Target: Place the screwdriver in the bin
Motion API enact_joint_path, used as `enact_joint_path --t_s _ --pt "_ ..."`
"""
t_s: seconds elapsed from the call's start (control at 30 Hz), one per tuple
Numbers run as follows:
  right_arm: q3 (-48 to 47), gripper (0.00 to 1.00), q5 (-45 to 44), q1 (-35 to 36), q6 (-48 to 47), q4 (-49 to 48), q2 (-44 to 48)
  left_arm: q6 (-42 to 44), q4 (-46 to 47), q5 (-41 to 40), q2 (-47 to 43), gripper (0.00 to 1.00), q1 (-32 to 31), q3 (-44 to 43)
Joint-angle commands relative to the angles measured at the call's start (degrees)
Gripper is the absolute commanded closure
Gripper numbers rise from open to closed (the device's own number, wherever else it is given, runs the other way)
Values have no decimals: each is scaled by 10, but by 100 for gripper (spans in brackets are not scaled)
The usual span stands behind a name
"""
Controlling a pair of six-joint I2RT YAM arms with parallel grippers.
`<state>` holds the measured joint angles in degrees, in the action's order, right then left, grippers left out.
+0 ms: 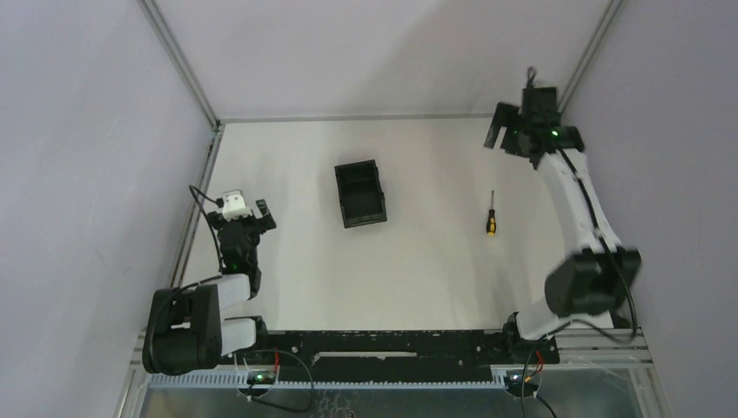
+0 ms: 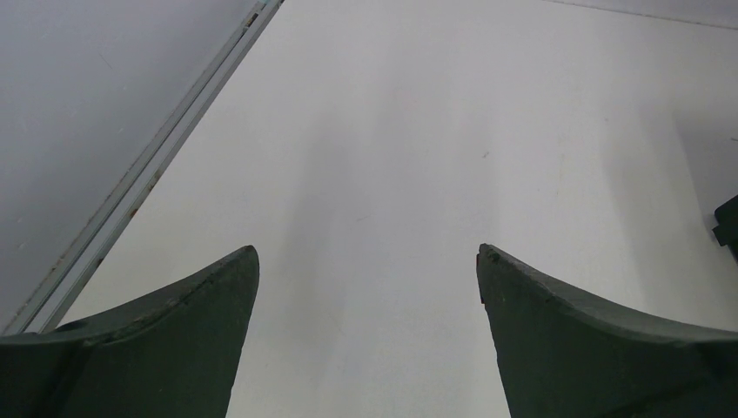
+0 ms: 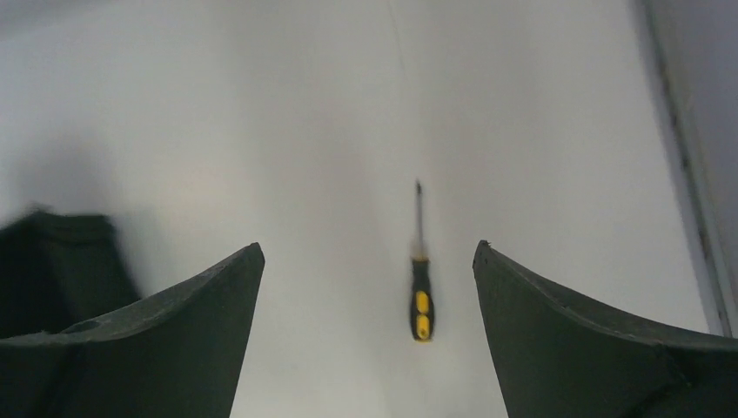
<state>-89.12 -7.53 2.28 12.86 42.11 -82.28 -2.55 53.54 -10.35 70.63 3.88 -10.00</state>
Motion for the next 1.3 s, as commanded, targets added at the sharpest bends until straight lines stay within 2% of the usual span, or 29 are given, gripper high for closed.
enact_joint_path --t_s 0.0,0.2,0.43,0.5,0.53,0.6,0.63,0.83,1.03,1.17,1.27 --pt "-6 5 0 -13 -29 153 -132 8 23 -2 1 0 -3 -32" --pt "66 18 34 -17 -31 85 -244 8 23 -2 1 0 -3 -31" --pt "109 40 45 -18 -43 28 -308 8 23 -2 1 0 -3 -31" --pt "104 53 37 -18 -54 22 -321 8 23 -2 1 0 -3 -32" --pt "100 62 31 -18 -59 24 -326 8 23 -2 1 0 -3 -31" --pt "90 93 23 -18 -66 31 -329 8 23 -2 1 0 -3 -31" --pt "80 100 14 -18 -68 38 -327 8 23 -2 1 0 -3 -31" --pt "-38 100 -4 -16 -65 164 -286 8 23 -1 1 0 -3 -32" --pt "-203 100 6 -13 -59 355 -274 8 23 -2 1 0 -3 -31" --pt "-277 100 5 -8 -56 413 -270 8 23 -2 1 0 -3 -31" --pt "-288 100 4 1 -44 415 -267 8 23 -2 1 0 -3 -31"
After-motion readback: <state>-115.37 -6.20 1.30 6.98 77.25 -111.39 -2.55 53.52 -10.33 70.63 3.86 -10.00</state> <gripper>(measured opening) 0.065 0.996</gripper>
